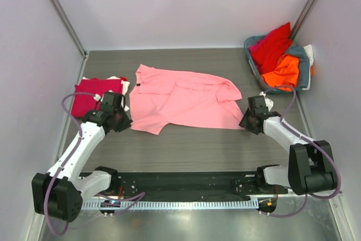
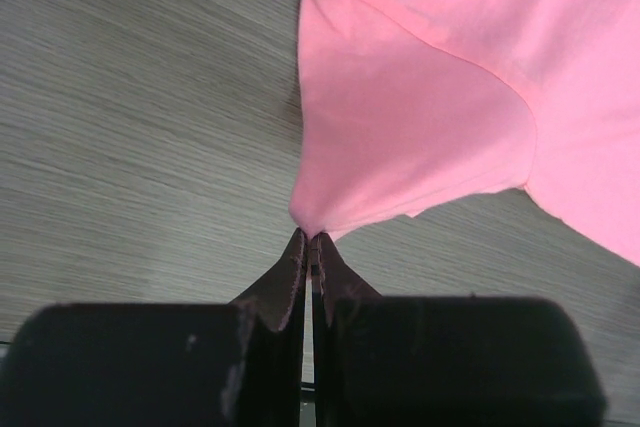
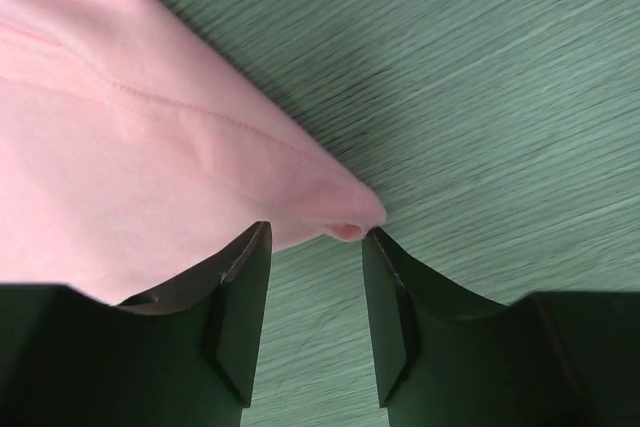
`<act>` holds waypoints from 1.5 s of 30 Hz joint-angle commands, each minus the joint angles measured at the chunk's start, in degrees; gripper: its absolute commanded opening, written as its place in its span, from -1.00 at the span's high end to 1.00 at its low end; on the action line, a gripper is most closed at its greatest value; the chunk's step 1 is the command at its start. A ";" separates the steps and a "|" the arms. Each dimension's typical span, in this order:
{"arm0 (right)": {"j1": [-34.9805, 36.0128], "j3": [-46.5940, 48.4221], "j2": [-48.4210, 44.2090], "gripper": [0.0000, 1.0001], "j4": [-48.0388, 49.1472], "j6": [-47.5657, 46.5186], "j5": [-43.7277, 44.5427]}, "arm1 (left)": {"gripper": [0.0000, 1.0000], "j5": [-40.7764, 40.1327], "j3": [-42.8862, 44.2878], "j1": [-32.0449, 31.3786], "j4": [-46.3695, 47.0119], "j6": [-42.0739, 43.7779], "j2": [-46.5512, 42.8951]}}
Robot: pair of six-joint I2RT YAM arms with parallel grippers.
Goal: Fold and stack the t-shirts
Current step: Flatten the tshirt out
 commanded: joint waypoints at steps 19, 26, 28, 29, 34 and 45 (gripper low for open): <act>12.92 10.10 8.74 -0.15 -5.82 -4.44 11.69 | 1.00 7.38 5.20 16.11 -0.31 6.30 2.79; 19.42 9.49 3.65 -0.35 -6.08 -4.09 13.00 | 0.99 8.52 6.61 16.11 -0.40 7.52 5.60; 20.31 8.87 2.33 -0.37 -6.08 -4.62 12.66 | 0.99 8.53 7.31 16.02 -0.49 7.88 6.13; 21.01 8.78 2.24 -0.37 -6.17 -4.71 12.31 | 0.99 8.53 7.57 16.02 -0.58 8.23 6.22; 23.03 12.28 8.80 -0.34 -10.98 -1.81 16.60 | 0.99 7.38 9.85 17.24 -1.46 9.90 7.10; 27.60 15.90 18.32 -0.28 -15.57 3.19 25.83 | 0.99 8.61 13.11 21.47 -2.34 12.27 10.09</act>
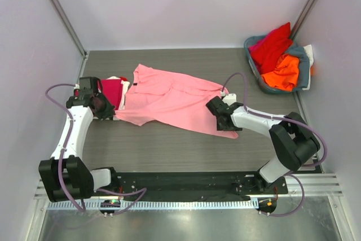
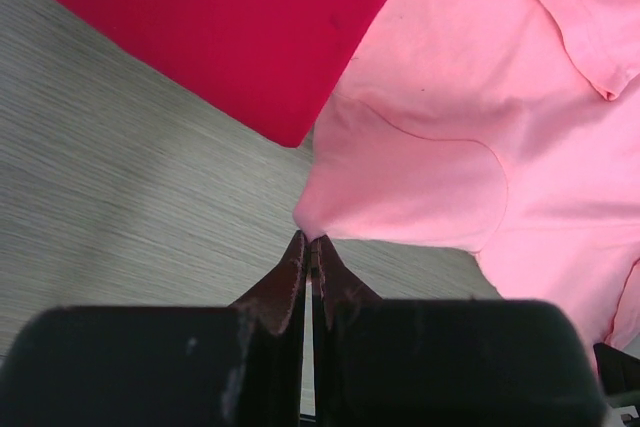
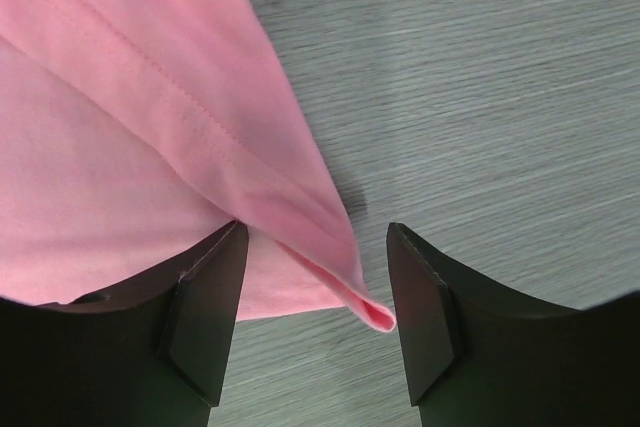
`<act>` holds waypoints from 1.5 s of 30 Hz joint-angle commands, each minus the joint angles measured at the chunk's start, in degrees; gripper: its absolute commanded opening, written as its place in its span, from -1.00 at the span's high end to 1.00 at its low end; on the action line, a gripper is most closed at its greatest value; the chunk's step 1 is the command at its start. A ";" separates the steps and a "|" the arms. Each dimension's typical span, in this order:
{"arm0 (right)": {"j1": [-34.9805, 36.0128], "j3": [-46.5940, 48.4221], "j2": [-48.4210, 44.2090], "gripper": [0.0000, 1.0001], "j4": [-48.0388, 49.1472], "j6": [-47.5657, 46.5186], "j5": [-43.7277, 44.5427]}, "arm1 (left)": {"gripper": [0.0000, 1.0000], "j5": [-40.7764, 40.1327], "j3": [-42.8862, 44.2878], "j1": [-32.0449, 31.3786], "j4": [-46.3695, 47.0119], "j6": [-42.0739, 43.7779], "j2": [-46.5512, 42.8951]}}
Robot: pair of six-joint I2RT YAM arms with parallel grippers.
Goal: Fold and stack the t-shirts
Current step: Flatten the tshirt out
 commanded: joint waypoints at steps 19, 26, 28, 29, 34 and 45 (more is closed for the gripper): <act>-1.89 -1.03 -1.98 -0.10 -3.30 7.00 6.18 | 0.99 0.75 1.39 3.01 -0.54 1.56 0.03; -1.89 -5.15 -6.98 0.19 0.75 6.56 -6.30 | 1.00 2.42 0.69 3.01 0.25 1.65 -0.14; -2.15 -6.47 -8.56 0.24 1.62 6.83 -7.88 | 0.99 2.41 0.51 3.01 0.16 1.74 -0.14; -2.68 -6.82 -8.74 0.28 1.89 6.83 -8.41 | 0.99 2.50 0.60 3.01 0.25 1.74 -0.23; -3.65 -8.67 -9.44 0.31 4.00 7.18 -12.80 | 1.00 2.77 0.25 3.01 0.16 1.74 -0.76; -5.67 -12.89 -13.93 0.15 4.18 8.93 -14.56 | 0.99 2.68 -0.19 3.01 0.07 2.09 -1.64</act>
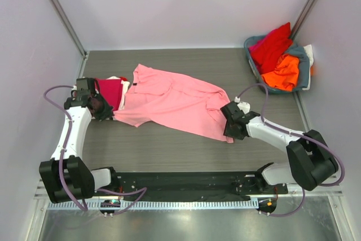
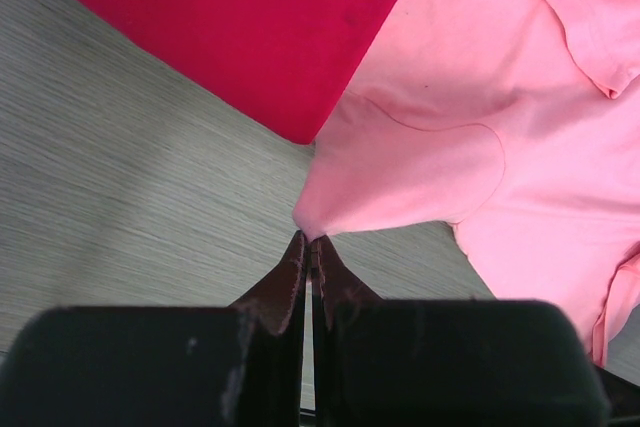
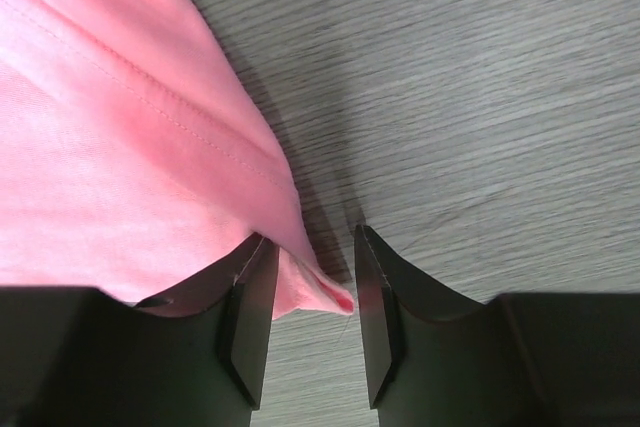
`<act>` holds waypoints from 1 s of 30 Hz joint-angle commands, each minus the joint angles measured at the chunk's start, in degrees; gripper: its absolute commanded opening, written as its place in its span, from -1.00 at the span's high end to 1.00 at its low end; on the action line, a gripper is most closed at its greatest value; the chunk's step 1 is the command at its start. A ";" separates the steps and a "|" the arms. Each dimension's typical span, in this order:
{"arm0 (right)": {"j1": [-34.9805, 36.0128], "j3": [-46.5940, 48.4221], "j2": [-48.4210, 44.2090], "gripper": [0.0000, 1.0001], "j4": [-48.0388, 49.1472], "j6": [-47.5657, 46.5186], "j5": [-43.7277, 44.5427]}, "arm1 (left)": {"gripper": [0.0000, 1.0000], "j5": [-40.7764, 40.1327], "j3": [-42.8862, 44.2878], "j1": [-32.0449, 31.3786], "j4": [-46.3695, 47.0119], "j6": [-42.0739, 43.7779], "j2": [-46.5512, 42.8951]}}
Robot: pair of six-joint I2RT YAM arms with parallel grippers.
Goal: Fold and stack the t-shirts
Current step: Flatten the tshirt out
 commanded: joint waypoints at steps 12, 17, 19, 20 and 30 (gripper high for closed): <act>-2.16 -4.36 -6.08 0.72 0.42 1.81 -5.87 | 1.00 1.74 -0.10 0.49 0.23 1.28 -1.53; -4.79 -3.22 -7.84 0.98 0.42 0.85 -7.18 | 0.99 2.88 -0.63 0.49 0.23 1.02 -2.23; -7.07 -1.56 -8.45 0.98 0.42 0.50 -7.71 | 0.99 4.37 -1.77 0.41 1.27 -0.03 -2.67; -7.86 -0.85 -8.72 0.98 0.77 -0.03 -8.76 | 0.99 6.56 -2.12 0.23 1.80 -0.56 -3.02; -22.63 20.23 -5.83 0.98 2.97 -5.57 -28.16 | 0.99 7.90 9.80 -1.53 -0.19 -4.52 0.83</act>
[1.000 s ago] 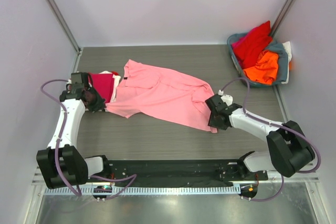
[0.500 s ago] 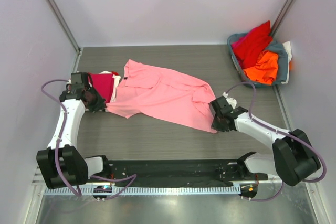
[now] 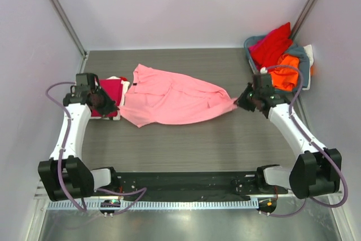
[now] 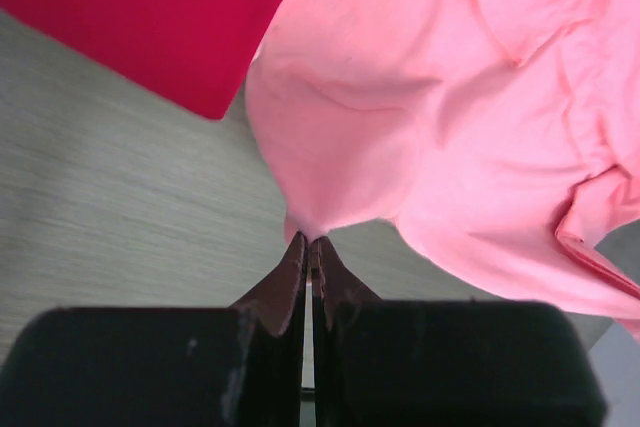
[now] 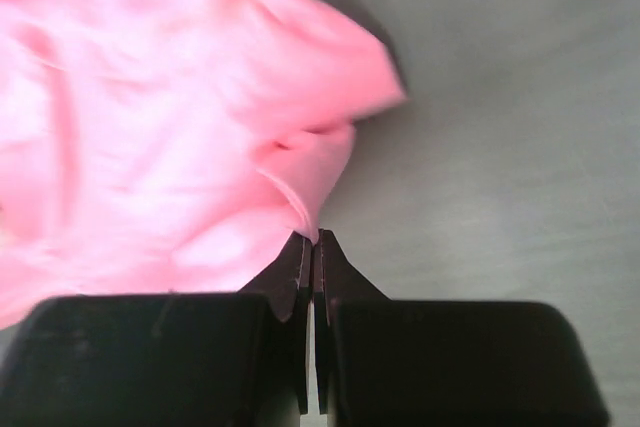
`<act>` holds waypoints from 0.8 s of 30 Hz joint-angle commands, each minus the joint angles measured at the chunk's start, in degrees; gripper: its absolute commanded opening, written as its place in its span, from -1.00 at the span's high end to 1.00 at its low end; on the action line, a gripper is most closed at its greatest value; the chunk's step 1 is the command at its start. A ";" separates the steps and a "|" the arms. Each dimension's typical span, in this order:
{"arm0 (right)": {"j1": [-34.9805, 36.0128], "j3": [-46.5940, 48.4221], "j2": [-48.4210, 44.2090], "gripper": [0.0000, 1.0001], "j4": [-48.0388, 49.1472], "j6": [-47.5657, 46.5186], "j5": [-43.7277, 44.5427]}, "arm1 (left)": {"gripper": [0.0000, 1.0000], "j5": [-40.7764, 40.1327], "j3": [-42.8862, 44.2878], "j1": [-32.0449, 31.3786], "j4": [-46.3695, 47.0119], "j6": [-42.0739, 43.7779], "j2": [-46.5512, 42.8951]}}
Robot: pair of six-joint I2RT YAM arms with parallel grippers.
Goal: Fold and stack the t-shirts
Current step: Flatten the tshirt out
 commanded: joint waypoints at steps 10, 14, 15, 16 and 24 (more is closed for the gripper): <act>-4.72 34.31 1.69 0.98 2.79 0.15 -15.33 | 1.00 5.91 46.38 -0.13 -3.09 -10.16 4.88; -4.64 41.61 -3.23 0.98 3.41 -0.02 -13.93 | 0.99 4.07 57.83 -0.13 -4.15 -10.86 2.70; -4.64 42.06 -4.81 0.97 3.93 -0.20 -13.58 | 0.99 3.63 58.97 -0.21 -3.10 -11.13 1.38; -4.64 42.24 -6.30 0.98 4.63 -0.46 -13.40 | 0.99 3.19 59.59 -0.13 -2.14 -11.39 -0.02; -4.64 38.38 -24.50 0.97 8.77 -1.87 -4.28 | 1.00 -3.66 57.75 -0.13 8.77 -15.87 -16.29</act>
